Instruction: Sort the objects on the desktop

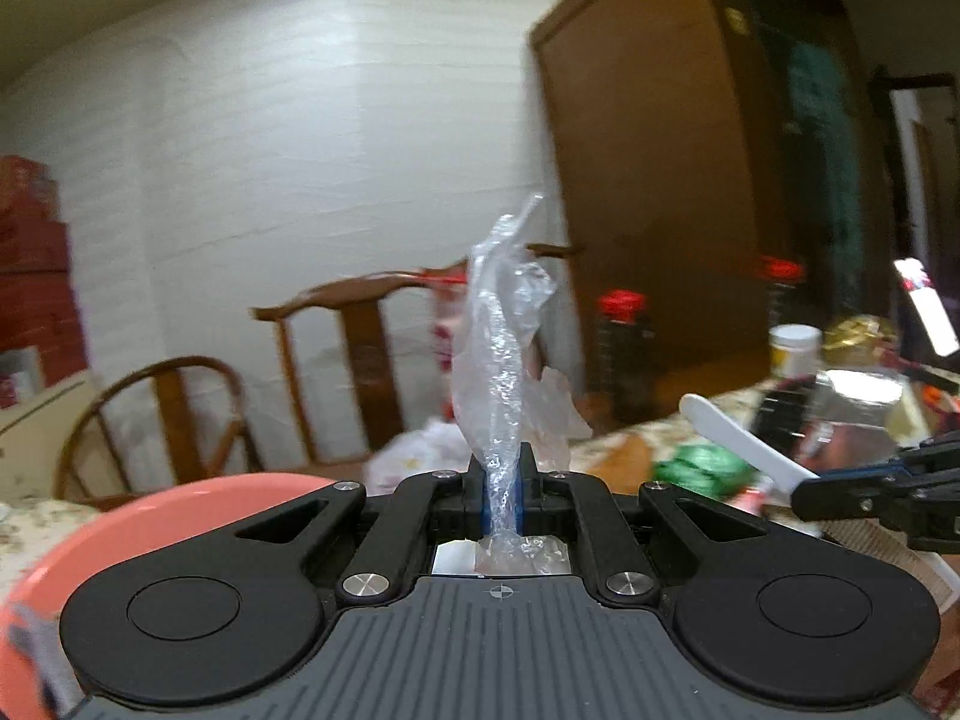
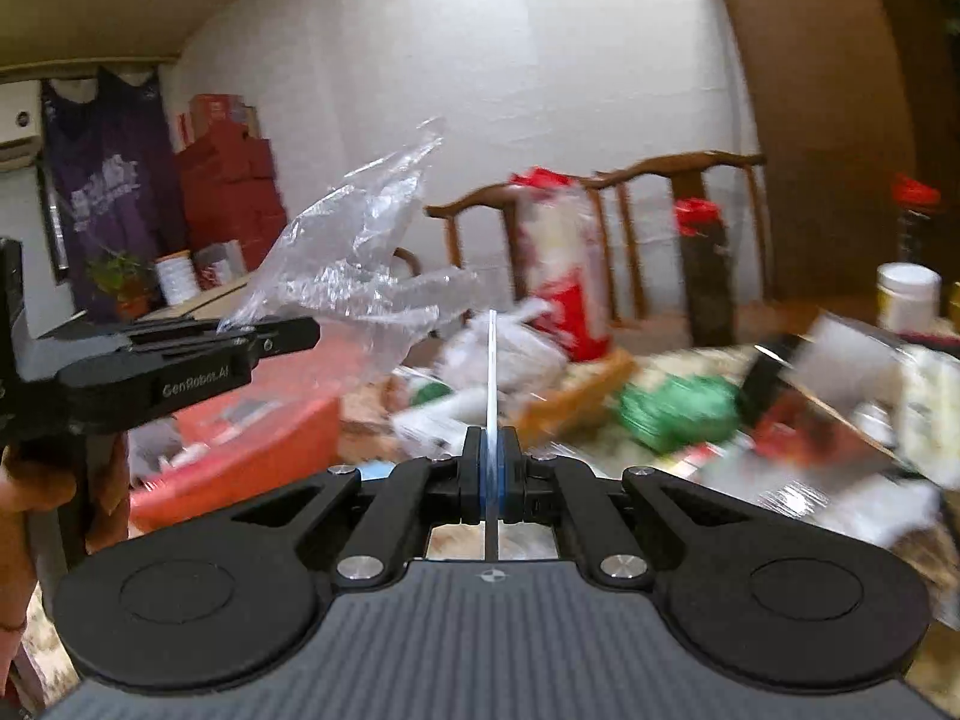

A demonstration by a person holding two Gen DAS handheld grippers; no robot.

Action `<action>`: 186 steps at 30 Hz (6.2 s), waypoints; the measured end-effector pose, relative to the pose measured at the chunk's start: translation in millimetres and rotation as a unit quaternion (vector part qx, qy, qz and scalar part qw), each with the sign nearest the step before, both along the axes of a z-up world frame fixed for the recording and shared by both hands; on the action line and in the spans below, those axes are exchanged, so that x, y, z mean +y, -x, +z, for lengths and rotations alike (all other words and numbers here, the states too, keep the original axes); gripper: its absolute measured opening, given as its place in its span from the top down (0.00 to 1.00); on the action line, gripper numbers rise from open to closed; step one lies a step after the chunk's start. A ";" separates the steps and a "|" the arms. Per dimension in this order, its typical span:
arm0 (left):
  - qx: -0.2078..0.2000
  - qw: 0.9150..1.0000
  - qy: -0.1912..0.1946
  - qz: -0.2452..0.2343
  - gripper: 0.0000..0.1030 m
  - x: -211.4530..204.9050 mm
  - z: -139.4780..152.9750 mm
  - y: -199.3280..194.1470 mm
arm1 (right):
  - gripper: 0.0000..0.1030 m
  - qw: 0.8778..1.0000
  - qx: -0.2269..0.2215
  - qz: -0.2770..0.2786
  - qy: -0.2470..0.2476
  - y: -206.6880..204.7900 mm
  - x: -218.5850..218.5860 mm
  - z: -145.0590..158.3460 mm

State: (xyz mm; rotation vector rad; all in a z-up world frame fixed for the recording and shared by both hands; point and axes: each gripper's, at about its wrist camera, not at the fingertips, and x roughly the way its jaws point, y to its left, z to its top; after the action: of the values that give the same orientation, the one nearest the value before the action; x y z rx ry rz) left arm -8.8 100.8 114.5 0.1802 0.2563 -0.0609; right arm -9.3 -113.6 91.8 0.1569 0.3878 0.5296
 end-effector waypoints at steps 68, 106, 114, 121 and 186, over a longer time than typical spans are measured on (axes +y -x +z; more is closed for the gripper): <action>-0.058 0.981 0.032 0.181 0.20 128.8 35.2 49.1 | 0.00 0.958 -0.148 -0.093 0.228 -4.6 263.9 38.8; 0.025 0.997 0.068 -0.027 0.11 -72.0 -80.7 0.3 | 0.00 0.895 0.002 -0.418 0.153 24.2 -9.2 -56.2; 0.034 0.999 0.024 -0.035 0.10 -81.9 -105.1 0.5 | 0.00 0.902 0.010 -0.405 0.149 14.5 -17.7 -72.4; 0.057 0.998 0.008 -0.038 0.09 -93.4 -115.1 -14.3 | 0.02 0.909 0.024 -0.392 0.140 8.9 -30.6 -78.6; 0.037 0.995 -0.003 -0.092 0.15 -96.6 -80.0 22.6 | 0.32 0.960 -0.009 -0.253 0.122 76.3 -47.1 -70.5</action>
State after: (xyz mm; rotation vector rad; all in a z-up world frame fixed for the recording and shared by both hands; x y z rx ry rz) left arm -31.4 4.2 34.5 0.2073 0.3134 -0.2494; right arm -85.6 -160.7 21.3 0.0096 0.3753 -0.0246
